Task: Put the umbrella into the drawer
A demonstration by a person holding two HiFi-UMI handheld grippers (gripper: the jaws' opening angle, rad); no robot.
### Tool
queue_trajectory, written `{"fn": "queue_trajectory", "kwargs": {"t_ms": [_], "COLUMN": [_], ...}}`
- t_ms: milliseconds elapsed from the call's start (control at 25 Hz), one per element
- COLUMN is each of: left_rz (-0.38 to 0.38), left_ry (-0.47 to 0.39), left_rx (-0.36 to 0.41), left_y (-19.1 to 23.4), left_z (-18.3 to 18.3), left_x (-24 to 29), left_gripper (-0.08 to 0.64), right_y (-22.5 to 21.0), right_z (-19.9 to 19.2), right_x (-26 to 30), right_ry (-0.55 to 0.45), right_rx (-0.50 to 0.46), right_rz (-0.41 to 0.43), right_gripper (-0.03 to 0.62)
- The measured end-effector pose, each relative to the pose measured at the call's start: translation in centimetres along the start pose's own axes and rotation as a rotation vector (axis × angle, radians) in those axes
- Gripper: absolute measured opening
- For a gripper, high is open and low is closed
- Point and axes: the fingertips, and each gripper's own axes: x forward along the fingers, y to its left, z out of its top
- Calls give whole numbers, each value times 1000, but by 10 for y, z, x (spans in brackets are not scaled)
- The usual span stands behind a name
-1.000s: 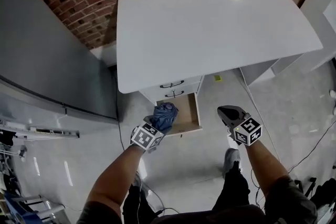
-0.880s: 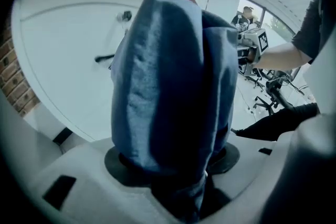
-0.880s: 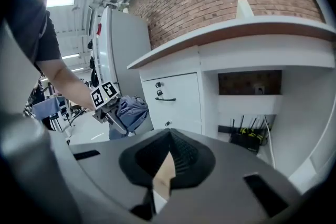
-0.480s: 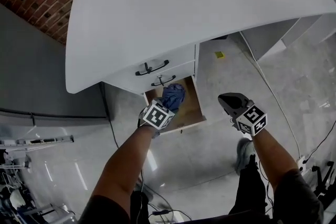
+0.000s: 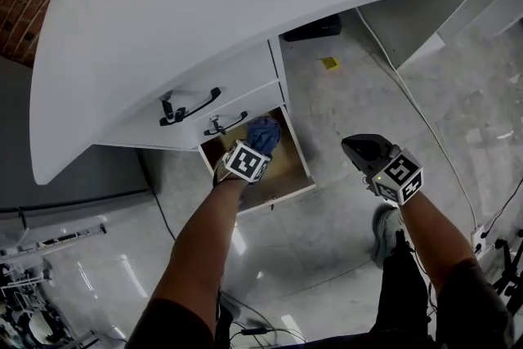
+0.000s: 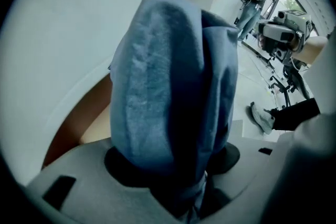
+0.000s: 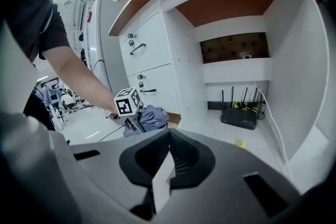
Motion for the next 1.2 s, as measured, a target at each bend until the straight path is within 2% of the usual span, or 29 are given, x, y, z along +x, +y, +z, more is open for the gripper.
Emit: {"fn": "queue_trajectory", "kwargs": {"t_ms": [200,480,640,800,880,960,1040,1200], "left_rz": [40,77,112,161,184,202,196,176], "left_ry": [51,102,95,43,-21,-89,-133,-162], "left_rx": [-25,-7,-5,-34,-38,-33,-33,-56], "left_y": [20,26,31,35,34,34,31,27], "left_z": [-4,-8,-8,-5,4,14,22,19], "left_x": [43,76,84,87,82,71,58,30], "left_gripper": [255,255,258,293,347,371,374,374], "right_y": [-14,-27,-25,-24,-25,-22,-17,-4], "right_z": [-5,-32,-39,-42,-42,-39,-35,-18], "right_x": [-4,-9,-11,-10,-9,-5,0,9], "right_ry": [-13,-7,0,-1,-2,-6,-5,6], "right_rx": [-21,23,28,26,31,32,23,6], "right_rz": [12,-8,1,13,13,18,30,47], "right_gripper": [-8,-8,-8,-8,-8,-8,-8,-8]}}
